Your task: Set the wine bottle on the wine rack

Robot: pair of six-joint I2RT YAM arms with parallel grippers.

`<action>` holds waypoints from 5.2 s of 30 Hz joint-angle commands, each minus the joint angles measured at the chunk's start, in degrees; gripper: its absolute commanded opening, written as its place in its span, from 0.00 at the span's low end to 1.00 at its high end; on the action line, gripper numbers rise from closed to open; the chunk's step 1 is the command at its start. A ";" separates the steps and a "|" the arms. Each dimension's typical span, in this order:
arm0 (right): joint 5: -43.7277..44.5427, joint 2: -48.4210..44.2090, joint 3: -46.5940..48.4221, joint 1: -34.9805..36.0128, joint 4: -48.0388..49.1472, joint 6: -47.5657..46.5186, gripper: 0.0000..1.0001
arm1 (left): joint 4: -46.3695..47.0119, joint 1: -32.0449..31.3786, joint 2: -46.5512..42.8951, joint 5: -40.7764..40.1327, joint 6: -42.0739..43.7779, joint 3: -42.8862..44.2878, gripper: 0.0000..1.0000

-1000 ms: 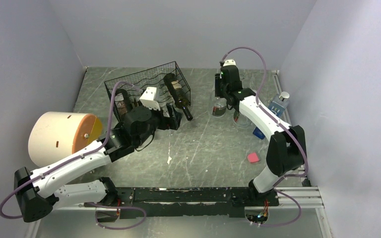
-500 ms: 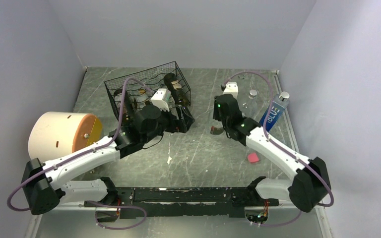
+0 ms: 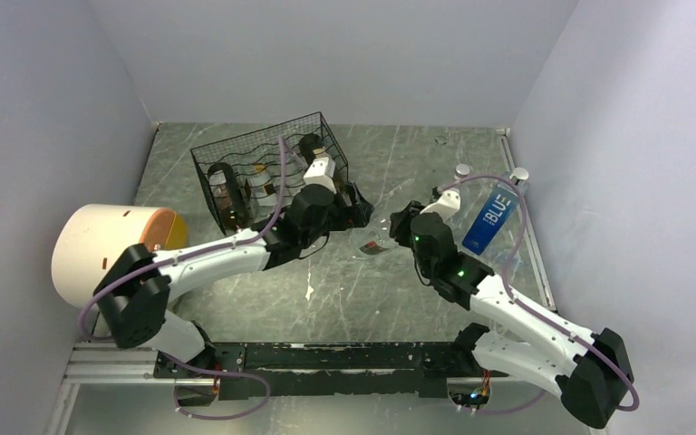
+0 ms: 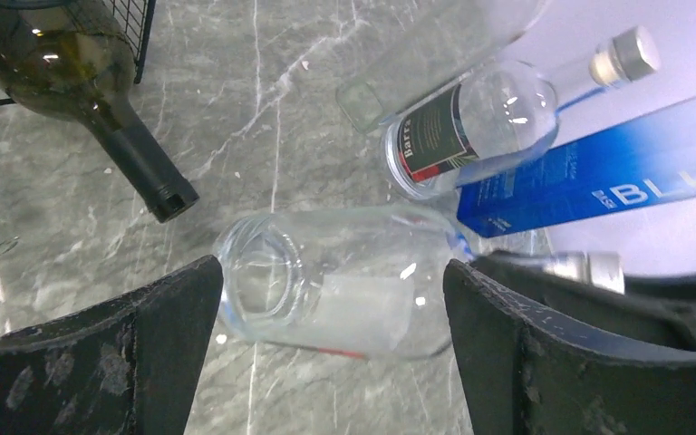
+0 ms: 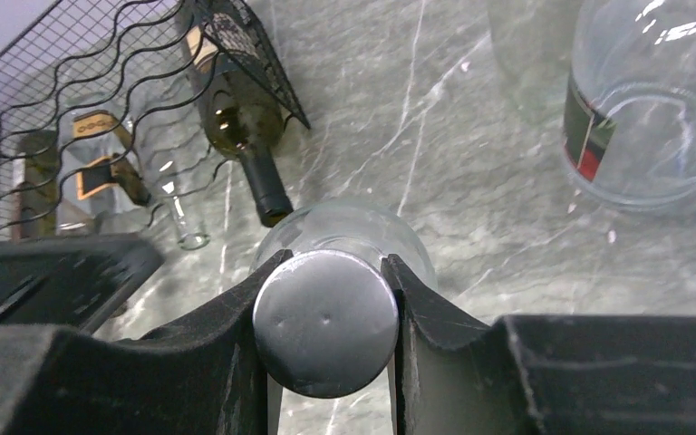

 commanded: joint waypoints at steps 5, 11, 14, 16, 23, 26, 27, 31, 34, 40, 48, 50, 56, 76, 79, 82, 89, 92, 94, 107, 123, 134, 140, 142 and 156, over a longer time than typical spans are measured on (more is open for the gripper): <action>-9.41 -3.09 -4.07 0.76 -12.08 7.70 0.00 | 2.73 1.89 6.85 0.44 -5.64 4.03 0.95; -19.26 -8.10 -9.80 0.80 -11.48 8.26 0.00 | 0.06 4.82 6.98 1.83 -7.36 1.68 0.94; -23.05 -11.17 -11.20 0.84 -12.74 7.15 0.00 | 1.36 5.61 4.55 2.53 -6.05 -1.37 0.95; -24.81 -11.93 -11.01 0.75 -14.43 5.69 0.00 | 0.60 6.15 3.56 2.46 -5.06 -2.20 0.95; -35.72 -6.82 -9.86 1.06 -16.40 -0.33 0.00 | -0.67 6.59 2.96 2.97 -0.61 -3.00 0.95; -37.64 -3.42 -10.25 2.52 -15.66 -1.67 0.00 | -1.85 6.67 3.34 2.87 0.27 -2.96 0.95; -37.53 -2.45 -9.95 3.21 -15.53 -2.10 0.00 | -2.02 6.75 3.31 3.07 0.59 -3.07 0.95; -35.60 1.32 -8.52 5.86 -14.33 -3.09 0.00 | -2.93 7.13 3.36 4.18 1.83 -3.00 0.95; -35.00 4.80 -7.52 6.74 -14.17 -3.73 0.00 | -4.21 7.46 3.62 5.35 2.62 -2.30 0.96; -32.05 8.72 -5.07 8.70 -16.70 -4.25 0.05 | -4.35 7.90 5.98 14.22 4.84 -1.36 0.95; -31.38 11.93 -5.10 8.89 -16.65 -3.21 0.22 | -5.47 8.07 9.90 20.17 5.07 0.49 0.94; -31.93 12.00 -5.25 8.89 -16.42 -3.46 0.23 | -6.63 8.11 10.64 20.09 4.85 0.55 0.94; -34.59 13.97 -4.30 8.93 -16.24 -5.31 0.32 | -8.96 8.10 12.14 18.63 3.82 -0.44 0.90; -26.93 22.74 -1.69 8.92 -5.58 -5.98 0.51 | -13.15 8.11 11.95 19.32 1.25 -1.52 0.80; -24.89 22.22 -3.62 8.88 -2.92 -5.22 0.51 | -11.73 8.09 11.61 21.74 0.19 -2.63 0.76; -24.32 22.20 -5.00 8.94 -0.42 -5.15 0.52 | -10.38 8.11 11.18 23.17 -0.93 -3.78 0.72; -22.90 24.26 -5.83 8.92 0.63 -3.76 0.54 | -8.70 8.10 10.26 24.00 -2.92 -5.48 0.66; -21.99 24.26 -6.72 8.89 1.74 -3.87 0.38 | -7.93 8.12 9.85 24.28 -3.20 -5.99 0.65; -21.06 23.91 -6.92 8.89 1.82 -3.91 0.11 | -8.10 8.13 9.58 24.14 -2.74 -5.68 0.64; -22.95 12.25 -7.94 8.87 1.98 -7.82 0.00 | -11.23 8.38 0.11 15.19 2.44 -2.61 0.71; -26.31 -4.94 -7.02 8.95 -3.01 -10.01 0.00 | -19.51 8.38 -16.86 3.91 6.75 -1.37 0.80; -28.24 -3.88 3.92 8.90 -3.54 -11.41 0.00 | -28.96 8.39 -26.81 -7.60 10.33 4.00 0.88; -27.22 7.39 16.16 8.79 0.29 -12.39 0.00 | -32.24 8.38 -30.80 -14.83 12.39 6.94 0.96; -26.13 11.92 21.03 8.87 0.43 -13.29 0.00 | -32.89 8.39 -32.00 -16.45 11.63 6.39 0.97; -24.89 38.84 49.26 2.22 -0.33 -17.48 0.00 | -37.04 8.43 -42.11 -17.64 10.70 0.51 0.97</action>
